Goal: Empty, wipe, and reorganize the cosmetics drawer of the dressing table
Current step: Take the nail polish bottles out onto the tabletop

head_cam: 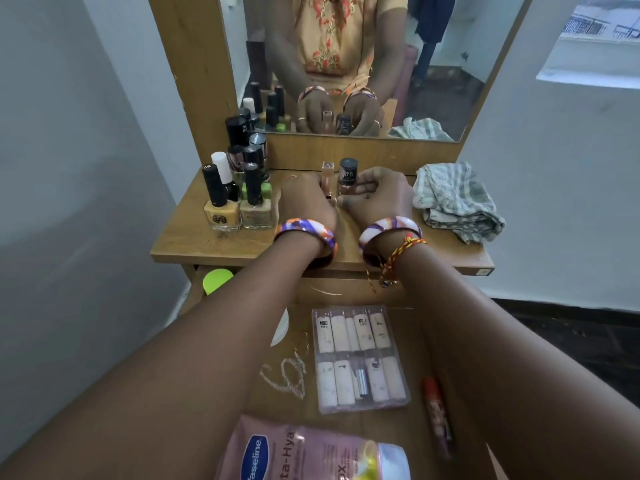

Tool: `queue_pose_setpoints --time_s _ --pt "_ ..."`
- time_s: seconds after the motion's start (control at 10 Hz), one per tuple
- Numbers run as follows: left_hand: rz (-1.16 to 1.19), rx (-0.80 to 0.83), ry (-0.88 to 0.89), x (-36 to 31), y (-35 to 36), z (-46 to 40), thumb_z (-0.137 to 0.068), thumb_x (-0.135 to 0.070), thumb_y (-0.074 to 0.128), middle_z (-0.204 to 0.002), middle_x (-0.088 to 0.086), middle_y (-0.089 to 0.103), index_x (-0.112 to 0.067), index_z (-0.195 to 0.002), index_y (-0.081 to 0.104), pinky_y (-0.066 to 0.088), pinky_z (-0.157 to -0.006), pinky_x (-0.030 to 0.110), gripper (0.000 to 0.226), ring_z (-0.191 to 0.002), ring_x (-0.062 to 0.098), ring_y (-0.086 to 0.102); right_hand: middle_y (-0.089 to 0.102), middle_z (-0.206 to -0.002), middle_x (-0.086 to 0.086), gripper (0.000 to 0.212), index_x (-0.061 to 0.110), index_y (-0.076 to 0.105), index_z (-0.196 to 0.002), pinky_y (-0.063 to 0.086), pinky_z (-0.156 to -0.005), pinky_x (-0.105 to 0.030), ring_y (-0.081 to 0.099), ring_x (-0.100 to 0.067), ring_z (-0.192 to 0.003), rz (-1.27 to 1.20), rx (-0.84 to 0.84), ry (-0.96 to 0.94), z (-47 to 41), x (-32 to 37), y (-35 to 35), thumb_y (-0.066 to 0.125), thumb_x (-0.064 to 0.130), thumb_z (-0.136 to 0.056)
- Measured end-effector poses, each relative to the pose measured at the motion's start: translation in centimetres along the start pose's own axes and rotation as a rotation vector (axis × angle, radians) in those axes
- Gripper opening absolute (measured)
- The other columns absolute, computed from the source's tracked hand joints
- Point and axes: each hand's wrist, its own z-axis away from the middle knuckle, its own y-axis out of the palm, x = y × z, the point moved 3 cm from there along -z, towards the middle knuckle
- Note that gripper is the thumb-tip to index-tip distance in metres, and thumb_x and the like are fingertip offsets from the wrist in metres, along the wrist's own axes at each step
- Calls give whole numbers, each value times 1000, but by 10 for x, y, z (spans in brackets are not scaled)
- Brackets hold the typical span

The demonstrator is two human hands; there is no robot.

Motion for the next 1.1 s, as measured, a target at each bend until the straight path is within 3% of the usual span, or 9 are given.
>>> queue_pose_setpoints --time_s 0.1,0.2,0.4,0.6,0.7,0.8,0.9,1.0,1.1 --pt "34 -15 -31 -5 12 -17 -85 -9 61 -110 14 68 -8 -104 67 47 -75 30 20 -101 32 63 63 -86 -2 31 6 66 -101 50 -76 -19 57 -10 -81 4 -41 8 -15 -2 4 76 10 -72" --pt "61 -31 -54 -8 20 -32 -82 -13 66 -109 12 68 -10 -102 66 50 -78 33 20 -101 31 63 63 -92 -2 33 9 65 -107 43 -75 -14 54 -8 -82 45 -55 6 -27 -4 5 73 11 -75" --pt "65 -69 -63 -8 27 -52 -81 -13 67 -109 11 69 -12 -103 67 53 -81 35 22 -100 31 64 68 -106 -8 33 7 64 -109 49 -88 -21 63 -18 -96 76 -74 3 -42 -7 5 72 10 -77" --pt "57 -68 -51 -10 25 -53 -81 -8 66 -108 11 68 -10 -103 65 55 -84 39 23 -100 29 64 69 -102 -10 27 5 65 -101 47 -86 -21 63 -21 -102 88 -61 41 -41 -4 3 72 13 -76" --pt "46 -54 -57 -8 23 -44 -84 -10 65 -118 13 63 -7 -112 60 52 -90 39 29 -109 30 60 62 -94 -25 18 7 55 -71 43 -102 -33 55 -31 -119 273 310 101 -22 -10 4 59 8 -89" --pt "52 4 -10 -11 15 -21 -86 -7 59 -121 14 61 -6 -115 59 49 -90 34 28 -113 30 58 54 -100 -35 16 3 58 -84 40 -99 -30 52 -21 -112 378 398 123 2 -10 -7 48 9 -96" --pt "111 -48 102 -25 -1 14 -82 -4 62 -105 8 68 -10 -101 64 51 -76 30 20 -97 24 63 63 -112 -19 25 2 63 -111 45 -77 -19 58 -20 -105 320 203 -7 24 4 -30 59 5 -87" --pt "95 73 174 -31 1 43 -84 -6 60 -97 7 70 -11 -92 67 51 -74 28 12 -91 23 65 54 -129 -26 31 -6 56 -121 45 -85 -24 49 -35 -124 491 373 -55 54 1 -53 48 -4 -91" --pt "115 142 243 -34 -2 74 -85 -8 58 -97 9 71 -9 -89 69 53 -79 30 12 -92 25 65 68 -89 -14 20 -1 70 -97 52 -84 -29 64 -23 -88 454 339 -149 72 1 -68 59 -1 -80"
